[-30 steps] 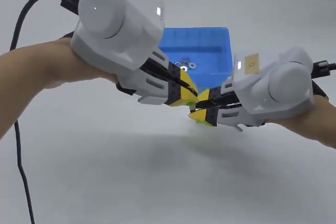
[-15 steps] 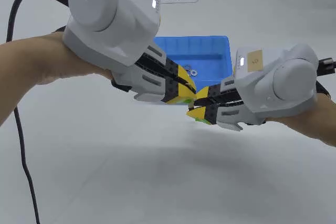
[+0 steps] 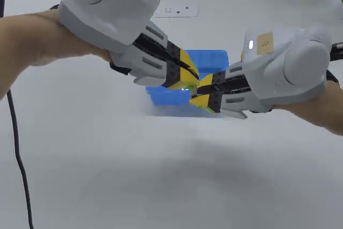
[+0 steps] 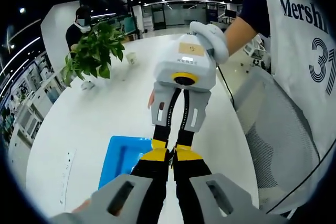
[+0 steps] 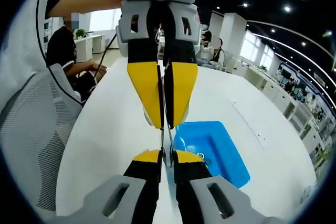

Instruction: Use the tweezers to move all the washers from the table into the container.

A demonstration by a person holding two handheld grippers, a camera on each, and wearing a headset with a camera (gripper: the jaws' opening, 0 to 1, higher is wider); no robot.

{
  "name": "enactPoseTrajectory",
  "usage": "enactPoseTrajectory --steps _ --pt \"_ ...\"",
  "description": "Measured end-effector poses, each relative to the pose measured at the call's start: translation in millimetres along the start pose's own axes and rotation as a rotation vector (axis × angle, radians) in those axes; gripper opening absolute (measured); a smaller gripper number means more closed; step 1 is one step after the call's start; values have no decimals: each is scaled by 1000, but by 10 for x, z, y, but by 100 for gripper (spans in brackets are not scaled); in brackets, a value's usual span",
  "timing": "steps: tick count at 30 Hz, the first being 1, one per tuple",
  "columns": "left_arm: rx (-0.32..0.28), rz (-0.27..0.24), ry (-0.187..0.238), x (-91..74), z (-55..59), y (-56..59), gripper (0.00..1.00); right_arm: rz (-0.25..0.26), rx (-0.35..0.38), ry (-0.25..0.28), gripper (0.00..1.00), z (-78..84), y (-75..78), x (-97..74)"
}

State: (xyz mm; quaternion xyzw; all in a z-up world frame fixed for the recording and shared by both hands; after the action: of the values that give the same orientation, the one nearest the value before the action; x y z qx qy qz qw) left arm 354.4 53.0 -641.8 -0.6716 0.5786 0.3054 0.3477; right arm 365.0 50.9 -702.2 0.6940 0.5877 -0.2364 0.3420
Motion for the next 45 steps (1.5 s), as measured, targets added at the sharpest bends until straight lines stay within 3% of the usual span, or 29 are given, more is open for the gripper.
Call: enactPoseTrajectory --steps 6,13,16,23,34,45 --pt "3 -31 6 -86 -7 -169 7 36 -19 10 10 -100 180 2" --pt "12 -45 -4 -23 82 -379 7 50 -32 7 10 -94 363 104" --pt "1 -42 1 78 134 -499 7 48 -27 -8 10 -24 449 168" --pt "-17 -24 -5 292 229 -620 7 29 -5 -45 10 150 559 352" --pt "-64 15 -15 518 419 -710 7 -30 54 -69 10 326 600 621" --pt "-89 28 -16 542 461 -741 7 -45 90 -69 10 349 629 682"
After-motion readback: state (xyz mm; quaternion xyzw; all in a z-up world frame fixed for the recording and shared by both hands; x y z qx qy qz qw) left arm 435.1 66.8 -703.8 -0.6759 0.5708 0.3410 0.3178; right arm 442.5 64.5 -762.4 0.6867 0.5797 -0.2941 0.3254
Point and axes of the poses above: the centre of the closed fingertips' face, and the gripper's own axes: x roughly forward along the fingers, y roughly to its right, z roughly out of its underside, the point moved 2 cm from there along -x, roughly backward along the fingers, and after that the axes turned 14 degrees about -y, right-handed, at the moved point
